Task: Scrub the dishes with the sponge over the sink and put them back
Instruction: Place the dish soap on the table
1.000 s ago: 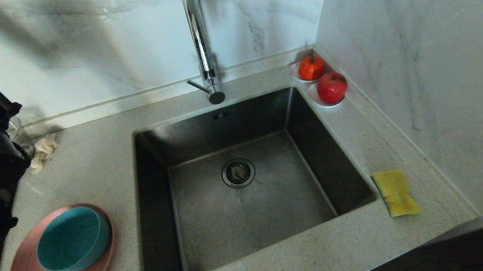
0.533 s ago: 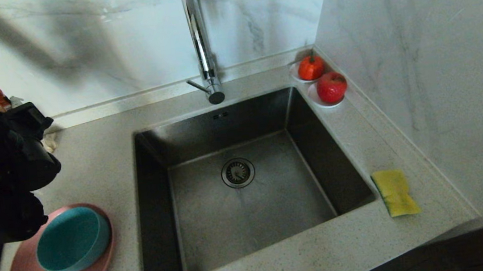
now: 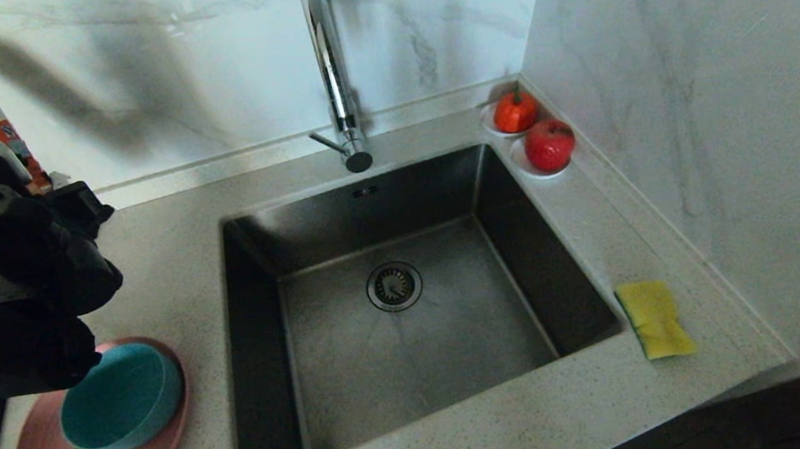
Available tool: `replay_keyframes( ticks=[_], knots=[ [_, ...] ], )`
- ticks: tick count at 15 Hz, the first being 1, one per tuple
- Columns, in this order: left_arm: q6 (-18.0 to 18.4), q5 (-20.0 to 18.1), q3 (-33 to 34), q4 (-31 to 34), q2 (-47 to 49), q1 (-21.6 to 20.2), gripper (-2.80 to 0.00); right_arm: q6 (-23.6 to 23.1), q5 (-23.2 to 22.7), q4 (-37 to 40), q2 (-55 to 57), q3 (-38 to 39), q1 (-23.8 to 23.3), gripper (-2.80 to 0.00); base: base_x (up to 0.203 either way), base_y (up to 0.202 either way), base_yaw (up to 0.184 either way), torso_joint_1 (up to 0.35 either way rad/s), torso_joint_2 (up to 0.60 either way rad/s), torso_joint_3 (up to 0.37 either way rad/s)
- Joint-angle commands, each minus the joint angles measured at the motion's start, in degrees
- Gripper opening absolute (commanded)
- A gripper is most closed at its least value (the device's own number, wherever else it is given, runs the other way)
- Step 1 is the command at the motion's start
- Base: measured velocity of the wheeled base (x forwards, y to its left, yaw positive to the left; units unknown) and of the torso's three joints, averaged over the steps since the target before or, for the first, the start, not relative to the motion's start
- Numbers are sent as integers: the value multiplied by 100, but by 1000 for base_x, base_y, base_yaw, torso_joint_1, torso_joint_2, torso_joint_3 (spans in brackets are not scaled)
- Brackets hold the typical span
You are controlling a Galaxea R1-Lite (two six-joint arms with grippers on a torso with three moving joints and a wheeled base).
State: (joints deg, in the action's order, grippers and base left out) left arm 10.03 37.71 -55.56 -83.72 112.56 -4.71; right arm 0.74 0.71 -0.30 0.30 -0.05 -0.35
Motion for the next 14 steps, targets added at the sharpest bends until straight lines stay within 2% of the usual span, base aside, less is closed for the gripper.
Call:
replay_keyframes(
  ticks=[1, 14],
  knots=[
    [2, 18, -138, 52, 153, -13, -280, -1, 0, -5, 5, 3, 0, -280, 0, 0, 0, 0, 0, 0],
    [24, 35, -1129, 684, 677, -153, -280, 5, 0, -5, 5, 3, 0, -280, 0, 0, 0, 0, 0, 0]
  ],
)
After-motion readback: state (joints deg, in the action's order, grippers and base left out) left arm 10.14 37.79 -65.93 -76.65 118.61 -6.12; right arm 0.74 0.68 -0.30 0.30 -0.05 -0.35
